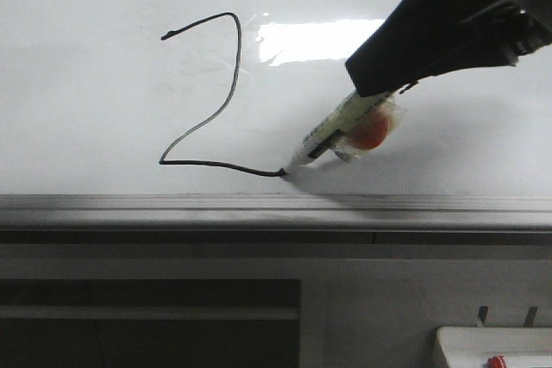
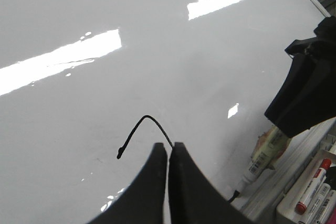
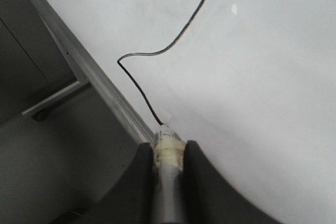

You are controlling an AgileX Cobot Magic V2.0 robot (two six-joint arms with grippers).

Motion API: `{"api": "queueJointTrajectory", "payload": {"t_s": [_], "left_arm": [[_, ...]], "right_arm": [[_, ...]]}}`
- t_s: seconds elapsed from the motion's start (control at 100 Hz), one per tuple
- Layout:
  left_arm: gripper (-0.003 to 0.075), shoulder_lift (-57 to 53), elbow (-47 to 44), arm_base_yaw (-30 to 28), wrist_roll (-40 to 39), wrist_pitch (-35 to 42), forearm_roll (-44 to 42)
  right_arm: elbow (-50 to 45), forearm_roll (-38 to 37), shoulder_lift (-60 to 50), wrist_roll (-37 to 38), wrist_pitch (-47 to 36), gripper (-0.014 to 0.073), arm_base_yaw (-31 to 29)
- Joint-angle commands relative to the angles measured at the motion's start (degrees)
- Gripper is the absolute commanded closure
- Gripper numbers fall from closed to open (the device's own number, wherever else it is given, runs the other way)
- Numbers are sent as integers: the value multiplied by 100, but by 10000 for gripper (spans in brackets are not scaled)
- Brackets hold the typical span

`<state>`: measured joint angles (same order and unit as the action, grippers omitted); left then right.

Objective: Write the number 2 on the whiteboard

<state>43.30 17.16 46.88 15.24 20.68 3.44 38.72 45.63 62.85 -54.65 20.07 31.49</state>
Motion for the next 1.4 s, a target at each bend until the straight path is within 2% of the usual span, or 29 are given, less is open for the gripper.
{"api": "queueJointTrajectory", "payload": {"t_s": [0.0,0.06,0.13,0.23,0.32,0.39,0.51,0.56,0.6,0.81,1.06,1.13,1.2,1.24,1.26,1.39], "left_arm": [[741,-23,172,-24,-39,453,-543],[741,-23,172,20,-39,439,-1250],[741,52,172,139,-39,439,-1673],[738,282,172,337,-39,410,-1722],[716,592,172,508,-47,368,-1595],[645,841,184,586,-47,431,-1594],[421,1236,184,609,-47,650,-1460],[364,1362,184,609,-47,709,-1460],[348,1457,184,609,-47,739,-1460],[355,1577,184,609,-47,1010,-1502],[360,1577,184,609,-47,673,-1502],[428,1577,184,609,-47,673,-1502],[576,1577,184,609,-47,661,-1502],[704,1577,184,609,-47,604,-1502],[741,1577,184,609,-47,580,-1502],[741,1577,184,609,-36,528,-1516]], "right_arm": [[187,-74,-187,-68,-327,664,-48],[323,-74,-298,-68,96,664,68],[526,-74,-393,-79,615,664,238],[796,-87,-412,-286,1001,664,497],[924,-195,-337,-417,999,664,720],[993,-331,-278,-417,986,664,858],[1053,-331,-199,-417,971,664,1033],[1094,-331,-175,-417,943,664,1084],[1118,-331,-165,-417,898,664,1121],[1118,-343,-43,-421,631,664,1457],[1123,-343,-14,-421,201,664,1760],[1123,-343,-14,-421,212,664,1760],[1123,-343,-14,-421,212,664,1760],[1123,-343,-14,-421,212,664,1760],[1123,-343,-14,-421,212,664,1760],[1123,-343,-14,-421,157,664,1760]]}}
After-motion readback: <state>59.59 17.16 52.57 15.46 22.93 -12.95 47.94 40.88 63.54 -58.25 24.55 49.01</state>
